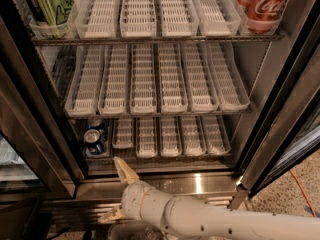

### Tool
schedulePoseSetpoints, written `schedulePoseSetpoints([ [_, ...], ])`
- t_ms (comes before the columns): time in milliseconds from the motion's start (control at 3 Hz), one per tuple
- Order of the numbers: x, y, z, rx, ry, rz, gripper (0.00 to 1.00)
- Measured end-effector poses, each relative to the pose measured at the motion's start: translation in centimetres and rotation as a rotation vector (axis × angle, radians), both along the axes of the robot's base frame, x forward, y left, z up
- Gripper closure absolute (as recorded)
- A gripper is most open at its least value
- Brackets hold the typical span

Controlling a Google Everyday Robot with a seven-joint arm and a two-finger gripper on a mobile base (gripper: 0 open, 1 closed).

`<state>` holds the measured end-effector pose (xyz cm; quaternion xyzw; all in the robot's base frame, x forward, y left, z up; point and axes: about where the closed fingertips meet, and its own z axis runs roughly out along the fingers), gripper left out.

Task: Pick pepsi can from bottom shelf of fridge

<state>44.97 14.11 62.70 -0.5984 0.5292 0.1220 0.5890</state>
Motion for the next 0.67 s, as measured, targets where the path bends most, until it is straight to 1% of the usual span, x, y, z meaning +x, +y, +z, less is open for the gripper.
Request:
schedulePoseSetpoints([
  [333,2.8,1.3,-0.8,0.086,-0.079,-0.089,0.00],
  [667,5.2,2.3,-1.4,0.180,-0.115,-0.205,0.00],
])
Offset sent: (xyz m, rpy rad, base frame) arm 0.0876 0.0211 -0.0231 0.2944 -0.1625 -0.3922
